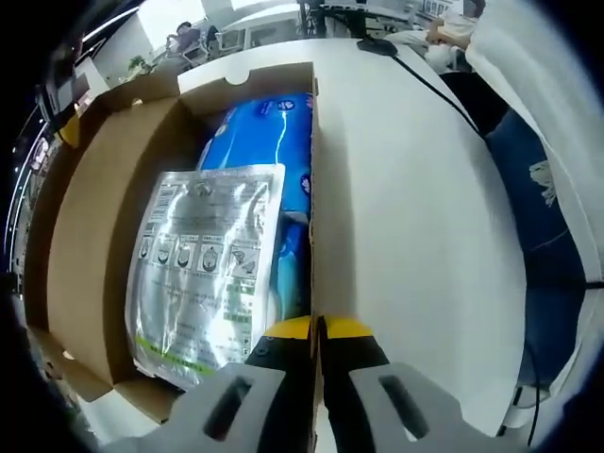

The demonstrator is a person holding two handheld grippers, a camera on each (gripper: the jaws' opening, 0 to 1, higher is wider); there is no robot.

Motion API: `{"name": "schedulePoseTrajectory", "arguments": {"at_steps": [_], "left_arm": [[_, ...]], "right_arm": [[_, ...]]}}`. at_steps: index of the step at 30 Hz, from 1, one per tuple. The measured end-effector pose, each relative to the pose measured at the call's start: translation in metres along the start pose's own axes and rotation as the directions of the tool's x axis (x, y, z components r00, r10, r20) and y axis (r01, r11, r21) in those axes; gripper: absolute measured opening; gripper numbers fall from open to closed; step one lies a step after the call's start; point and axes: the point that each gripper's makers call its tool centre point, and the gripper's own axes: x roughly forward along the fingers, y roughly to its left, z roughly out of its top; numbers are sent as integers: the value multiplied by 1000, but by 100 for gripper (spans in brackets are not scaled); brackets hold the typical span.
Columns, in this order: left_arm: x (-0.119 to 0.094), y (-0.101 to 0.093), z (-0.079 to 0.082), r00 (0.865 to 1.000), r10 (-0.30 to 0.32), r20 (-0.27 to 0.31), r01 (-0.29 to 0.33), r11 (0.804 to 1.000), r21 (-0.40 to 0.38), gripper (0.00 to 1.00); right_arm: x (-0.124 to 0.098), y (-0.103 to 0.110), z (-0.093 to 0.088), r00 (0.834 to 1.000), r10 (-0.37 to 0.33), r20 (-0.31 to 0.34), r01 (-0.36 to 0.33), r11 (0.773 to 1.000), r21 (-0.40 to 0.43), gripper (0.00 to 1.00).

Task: Operate the shoe box by opening the lid, removing the specified soft item, and placing it in the target area until the item is outside and the box remains undamaged.

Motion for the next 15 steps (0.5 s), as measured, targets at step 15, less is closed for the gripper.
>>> {"name": "schedulePoseTrajectory", "arguments": {"at_steps": [15], "left_arm": [[1, 0, 1, 1000, -11, 4, 11, 1000, -18, 1]], "right_arm": [[16, -8, -4, 1000, 19, 7, -20, 1000, 14, 4]]}}
